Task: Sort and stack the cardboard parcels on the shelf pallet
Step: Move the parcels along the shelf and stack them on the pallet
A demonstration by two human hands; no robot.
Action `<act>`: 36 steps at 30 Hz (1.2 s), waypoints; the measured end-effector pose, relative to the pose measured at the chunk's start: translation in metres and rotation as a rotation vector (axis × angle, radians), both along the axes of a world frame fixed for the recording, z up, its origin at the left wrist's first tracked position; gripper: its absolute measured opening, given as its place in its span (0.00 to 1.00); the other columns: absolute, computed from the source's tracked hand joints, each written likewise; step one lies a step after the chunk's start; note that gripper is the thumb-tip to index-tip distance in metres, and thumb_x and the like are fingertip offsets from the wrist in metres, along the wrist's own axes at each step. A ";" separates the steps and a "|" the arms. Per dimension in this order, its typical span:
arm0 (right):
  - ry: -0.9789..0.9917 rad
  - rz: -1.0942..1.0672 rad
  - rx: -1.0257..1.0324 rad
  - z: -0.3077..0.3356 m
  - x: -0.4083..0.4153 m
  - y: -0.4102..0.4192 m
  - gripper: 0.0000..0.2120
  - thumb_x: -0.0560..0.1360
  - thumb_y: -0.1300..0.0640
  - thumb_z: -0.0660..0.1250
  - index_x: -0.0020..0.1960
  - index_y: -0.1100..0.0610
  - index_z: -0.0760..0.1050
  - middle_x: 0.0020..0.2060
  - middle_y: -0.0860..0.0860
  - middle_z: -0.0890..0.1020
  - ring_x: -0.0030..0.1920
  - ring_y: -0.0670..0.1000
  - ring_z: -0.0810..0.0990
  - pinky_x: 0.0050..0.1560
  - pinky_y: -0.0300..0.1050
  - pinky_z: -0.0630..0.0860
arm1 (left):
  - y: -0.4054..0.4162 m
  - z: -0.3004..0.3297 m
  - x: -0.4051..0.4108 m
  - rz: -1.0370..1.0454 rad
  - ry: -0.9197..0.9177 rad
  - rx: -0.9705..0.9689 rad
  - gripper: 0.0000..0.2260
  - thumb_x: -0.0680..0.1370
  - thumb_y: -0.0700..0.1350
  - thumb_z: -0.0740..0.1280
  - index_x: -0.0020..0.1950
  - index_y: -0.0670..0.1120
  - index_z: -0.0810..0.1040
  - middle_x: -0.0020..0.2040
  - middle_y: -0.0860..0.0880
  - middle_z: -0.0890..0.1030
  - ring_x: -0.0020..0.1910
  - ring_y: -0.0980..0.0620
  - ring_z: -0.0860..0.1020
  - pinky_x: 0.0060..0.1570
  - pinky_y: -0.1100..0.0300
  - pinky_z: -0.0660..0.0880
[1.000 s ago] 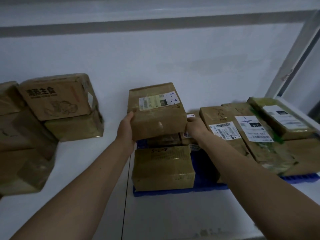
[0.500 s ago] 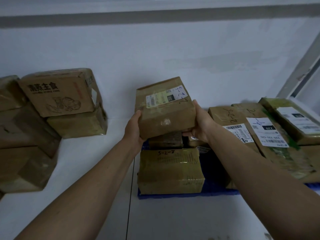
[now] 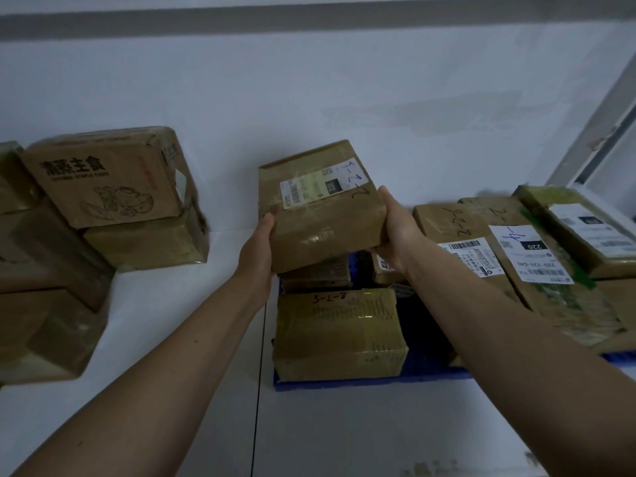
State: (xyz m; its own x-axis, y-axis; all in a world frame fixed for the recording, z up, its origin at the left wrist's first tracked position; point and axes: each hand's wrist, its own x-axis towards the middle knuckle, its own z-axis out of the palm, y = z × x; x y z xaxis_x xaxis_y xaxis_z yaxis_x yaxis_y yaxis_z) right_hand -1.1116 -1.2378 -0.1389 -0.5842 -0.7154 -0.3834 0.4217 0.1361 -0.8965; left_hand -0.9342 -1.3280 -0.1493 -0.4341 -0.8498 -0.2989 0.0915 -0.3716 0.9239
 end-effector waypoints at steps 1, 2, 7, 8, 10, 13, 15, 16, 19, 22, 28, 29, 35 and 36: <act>0.039 -0.030 -0.026 0.002 -0.001 0.001 0.24 0.80 0.38 0.52 0.55 0.51 0.80 0.44 0.53 0.86 0.46 0.53 0.85 0.44 0.47 0.81 | 0.000 0.002 -0.001 -0.009 -0.031 -0.036 0.10 0.80 0.57 0.59 0.51 0.53 0.75 0.48 0.51 0.81 0.49 0.53 0.79 0.49 0.56 0.77; 0.075 -0.050 -0.039 0.004 -0.003 0.004 0.23 0.80 0.39 0.53 0.53 0.51 0.81 0.44 0.53 0.86 0.47 0.53 0.85 0.47 0.47 0.81 | 0.000 0.004 -0.001 -0.026 -0.058 -0.073 0.10 0.80 0.57 0.58 0.51 0.54 0.74 0.48 0.53 0.79 0.48 0.55 0.77 0.48 0.57 0.76; 0.048 -0.049 -0.005 -0.006 -0.012 0.025 0.23 0.78 0.37 0.55 0.50 0.49 0.83 0.45 0.52 0.86 0.44 0.52 0.85 0.40 0.47 0.81 | 0.012 0.005 -0.005 -0.111 -0.204 -0.186 0.13 0.80 0.59 0.56 0.49 0.53 0.77 0.47 0.53 0.80 0.45 0.56 0.77 0.41 0.61 0.72; 0.024 -0.035 0.000 -0.008 -0.011 0.028 0.23 0.77 0.36 0.56 0.46 0.49 0.85 0.44 0.51 0.86 0.43 0.52 0.86 0.38 0.47 0.81 | 0.015 0.003 -0.007 -0.129 -0.254 -0.220 0.16 0.80 0.59 0.56 0.54 0.51 0.77 0.52 0.50 0.79 0.49 0.53 0.77 0.45 0.59 0.72; 0.016 -0.028 -0.007 -0.012 -0.008 0.033 0.23 0.76 0.36 0.58 0.36 0.45 0.85 0.40 0.50 0.86 0.39 0.50 0.86 0.39 0.47 0.81 | 0.020 -0.001 -0.009 -0.143 -0.348 -0.254 0.23 0.79 0.61 0.56 0.64 0.47 0.74 0.59 0.46 0.77 0.57 0.47 0.75 0.54 0.54 0.71; 0.141 -0.038 0.075 -0.012 -0.003 0.035 0.23 0.75 0.35 0.58 0.32 0.43 0.84 0.36 0.48 0.86 0.39 0.50 0.85 0.42 0.47 0.81 | 0.025 -0.005 -0.010 -0.128 -0.387 -0.225 0.25 0.79 0.62 0.56 0.65 0.46 0.72 0.60 0.44 0.76 0.59 0.44 0.74 0.63 0.47 0.70; 0.229 -0.060 0.167 -0.010 -0.002 0.036 0.25 0.74 0.33 0.57 0.38 0.48 0.83 0.38 0.48 0.86 0.42 0.51 0.84 0.44 0.46 0.79 | 0.025 -0.005 -0.010 -0.105 -0.368 -0.200 0.21 0.79 0.62 0.56 0.61 0.47 0.74 0.59 0.45 0.76 0.58 0.45 0.74 0.63 0.47 0.70; 0.270 -0.065 0.201 -0.009 -0.003 0.037 0.25 0.74 0.32 0.55 0.41 0.49 0.82 0.39 0.49 0.85 0.43 0.51 0.83 0.43 0.45 0.78 | 0.025 -0.004 -0.011 -0.086 -0.352 -0.189 0.19 0.79 0.61 0.57 0.58 0.48 0.74 0.57 0.46 0.77 0.57 0.45 0.74 0.61 0.48 0.71; 0.358 -0.059 0.263 -0.009 -0.005 0.039 0.27 0.75 0.32 0.48 0.43 0.48 0.78 0.43 0.49 0.83 0.45 0.50 0.80 0.43 0.46 0.74 | 0.024 -0.003 -0.011 -0.027 -0.287 -0.148 0.15 0.80 0.59 0.57 0.54 0.49 0.74 0.50 0.49 0.78 0.49 0.50 0.75 0.49 0.55 0.70; 0.389 -0.075 0.346 -0.011 -0.008 0.038 0.30 0.78 0.35 0.45 0.54 0.54 0.78 0.53 0.54 0.81 0.54 0.55 0.78 0.60 0.52 0.72 | 0.025 -0.005 -0.011 0.028 -0.221 -0.107 0.12 0.80 0.57 0.57 0.51 0.51 0.74 0.46 0.53 0.76 0.45 0.54 0.74 0.45 0.58 0.69; 0.497 -0.044 0.444 -0.010 -0.009 0.027 0.27 0.81 0.46 0.46 0.55 0.62 0.77 0.55 0.61 0.79 0.57 0.59 0.75 0.64 0.54 0.69 | 0.025 -0.005 -0.011 0.066 -0.230 -0.105 0.18 0.80 0.58 0.56 0.61 0.49 0.73 0.53 0.50 0.75 0.50 0.51 0.73 0.52 0.56 0.68; 0.502 -0.037 0.456 -0.011 -0.010 0.026 0.27 0.81 0.45 0.46 0.58 0.62 0.76 0.57 0.60 0.79 0.58 0.59 0.75 0.64 0.54 0.68 | 0.023 -0.005 -0.010 0.063 -0.235 -0.104 0.18 0.80 0.58 0.56 0.63 0.49 0.73 0.53 0.49 0.75 0.51 0.51 0.73 0.52 0.55 0.68; 0.554 0.049 0.515 -0.011 -0.016 0.019 0.33 0.78 0.36 0.44 0.66 0.56 0.74 0.64 0.58 0.75 0.66 0.60 0.69 0.69 0.57 0.63 | 0.024 -0.007 -0.010 0.039 -0.258 -0.056 0.14 0.79 0.58 0.58 0.51 0.49 0.75 0.49 0.49 0.77 0.53 0.48 0.75 0.60 0.49 0.72; 0.548 0.064 0.520 -0.011 -0.018 0.018 0.33 0.77 0.36 0.44 0.65 0.55 0.74 0.64 0.57 0.75 0.67 0.60 0.68 0.69 0.57 0.62 | 0.024 -0.008 -0.010 0.042 -0.254 -0.052 0.13 0.79 0.58 0.58 0.47 0.50 0.75 0.49 0.49 0.77 0.52 0.48 0.75 0.59 0.49 0.72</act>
